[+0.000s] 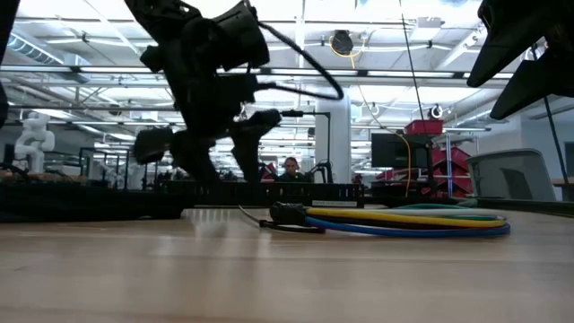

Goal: Ziptie cables
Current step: Wrap the cable wires using a zip tie

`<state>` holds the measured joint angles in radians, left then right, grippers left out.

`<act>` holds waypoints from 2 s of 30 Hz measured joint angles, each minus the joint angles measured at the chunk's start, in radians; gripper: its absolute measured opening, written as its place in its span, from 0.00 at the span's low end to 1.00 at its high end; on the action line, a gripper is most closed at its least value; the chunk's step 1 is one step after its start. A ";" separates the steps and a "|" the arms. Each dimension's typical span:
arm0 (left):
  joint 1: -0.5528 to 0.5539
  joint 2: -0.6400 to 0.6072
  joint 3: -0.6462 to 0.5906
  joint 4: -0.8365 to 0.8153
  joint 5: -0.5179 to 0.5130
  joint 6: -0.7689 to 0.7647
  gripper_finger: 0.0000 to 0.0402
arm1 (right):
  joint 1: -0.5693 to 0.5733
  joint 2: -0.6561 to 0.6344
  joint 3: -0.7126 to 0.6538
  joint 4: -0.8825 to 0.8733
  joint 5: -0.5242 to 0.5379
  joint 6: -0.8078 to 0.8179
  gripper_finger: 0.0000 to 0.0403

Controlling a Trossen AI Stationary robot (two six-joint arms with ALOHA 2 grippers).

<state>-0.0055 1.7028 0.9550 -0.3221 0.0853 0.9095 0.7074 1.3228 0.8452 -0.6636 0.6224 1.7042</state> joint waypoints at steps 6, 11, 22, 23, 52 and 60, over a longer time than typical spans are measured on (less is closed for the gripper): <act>-0.017 0.092 0.032 0.004 -0.024 0.041 0.54 | 0.000 0.000 0.000 0.005 0.000 -0.006 0.58; -0.018 0.143 0.045 0.005 -0.065 0.048 0.50 | 0.000 0.000 0.000 0.011 -0.021 -0.015 0.58; -0.016 0.169 0.043 -0.016 -0.055 0.084 0.02 | 0.008 -0.001 0.000 0.082 -0.034 -0.049 0.58; -0.016 0.169 0.043 -0.017 -0.063 0.084 0.01 | 0.008 -0.001 0.000 0.088 -0.034 -0.051 0.58; -0.153 0.149 0.285 -0.428 -0.276 -0.119 0.00 | 0.008 -0.001 0.000 0.109 0.010 -0.174 0.58; -0.154 0.140 0.358 -0.524 -0.278 -0.119 0.00 | 0.008 -0.001 0.000 0.109 0.023 -0.180 0.58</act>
<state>-0.1593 1.8428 1.3128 -0.8459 -0.1932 0.7910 0.7151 1.3220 0.8452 -0.5544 0.6458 1.5239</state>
